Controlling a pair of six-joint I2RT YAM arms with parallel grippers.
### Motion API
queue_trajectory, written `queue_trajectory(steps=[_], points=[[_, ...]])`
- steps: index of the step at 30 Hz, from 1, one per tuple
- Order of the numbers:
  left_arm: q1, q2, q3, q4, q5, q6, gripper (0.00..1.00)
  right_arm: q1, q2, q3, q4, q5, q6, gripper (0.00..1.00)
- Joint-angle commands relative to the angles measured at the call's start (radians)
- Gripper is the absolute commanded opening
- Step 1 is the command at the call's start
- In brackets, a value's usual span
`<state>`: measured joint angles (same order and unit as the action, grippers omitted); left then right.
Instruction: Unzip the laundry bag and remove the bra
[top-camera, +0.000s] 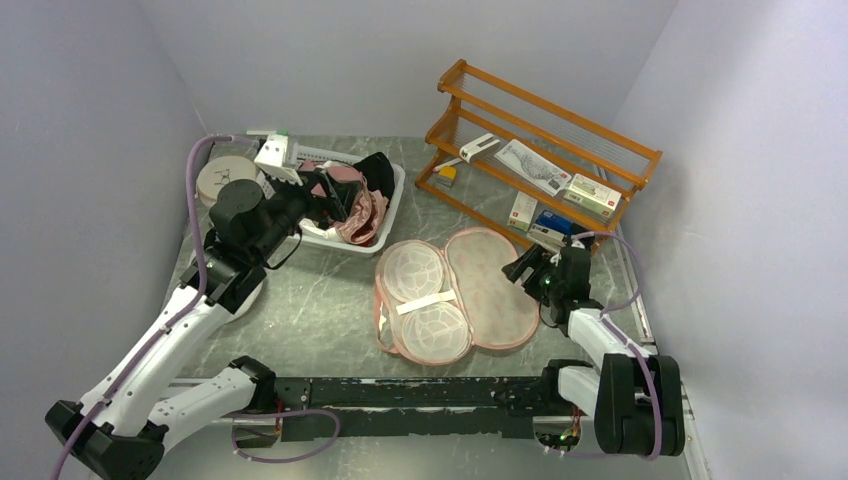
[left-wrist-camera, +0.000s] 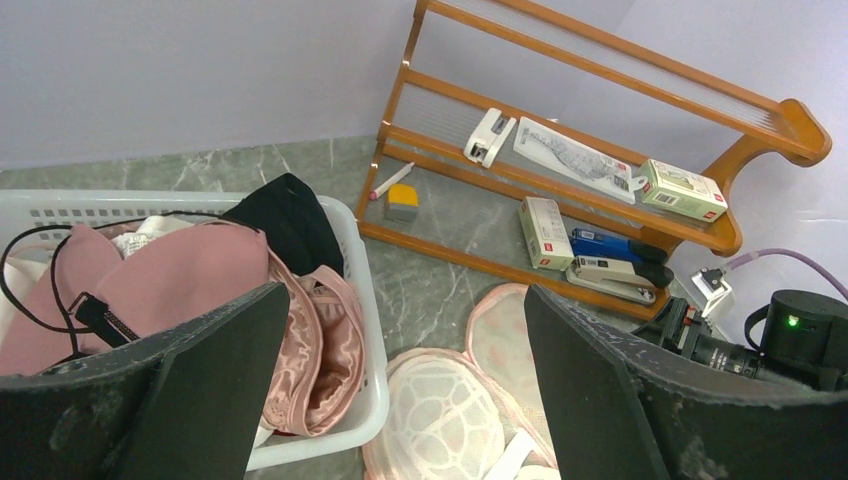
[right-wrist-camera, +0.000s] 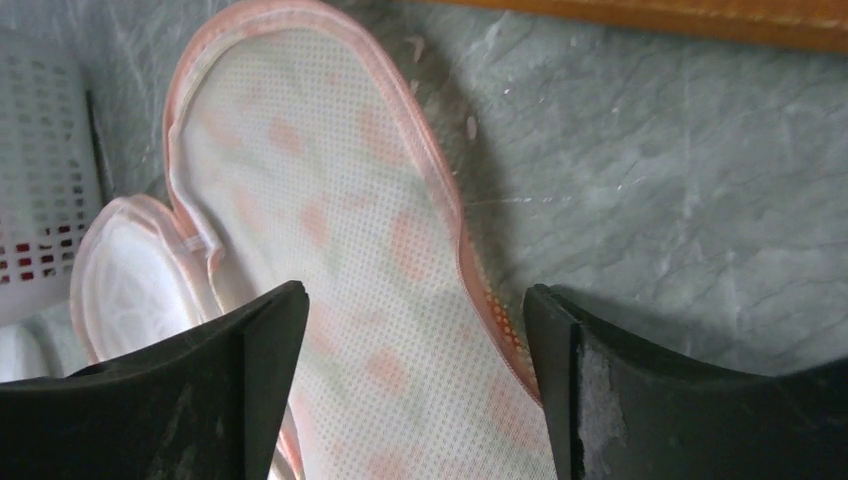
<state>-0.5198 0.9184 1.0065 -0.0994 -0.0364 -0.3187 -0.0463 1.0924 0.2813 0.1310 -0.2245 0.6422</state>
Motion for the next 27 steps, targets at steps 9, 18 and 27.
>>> queue_trajectory(steps=[9, 18, 27], points=[[0.036, 0.052, 0.007, 0.024, 0.094, -0.023, 0.99, -0.007, -0.115, -0.062, 0.029, -0.045, 0.027, 0.19], [0.040, 0.083, 0.011, 0.016, 0.114, -0.023, 0.99, -0.008, -0.172, -0.036, -0.055, -0.036, 0.009, 0.00], [0.040, 0.083, 0.015, 0.012, 0.108, -0.023, 0.99, -0.008, -0.515, 0.097, -0.335, 0.187, 0.020, 0.00]])
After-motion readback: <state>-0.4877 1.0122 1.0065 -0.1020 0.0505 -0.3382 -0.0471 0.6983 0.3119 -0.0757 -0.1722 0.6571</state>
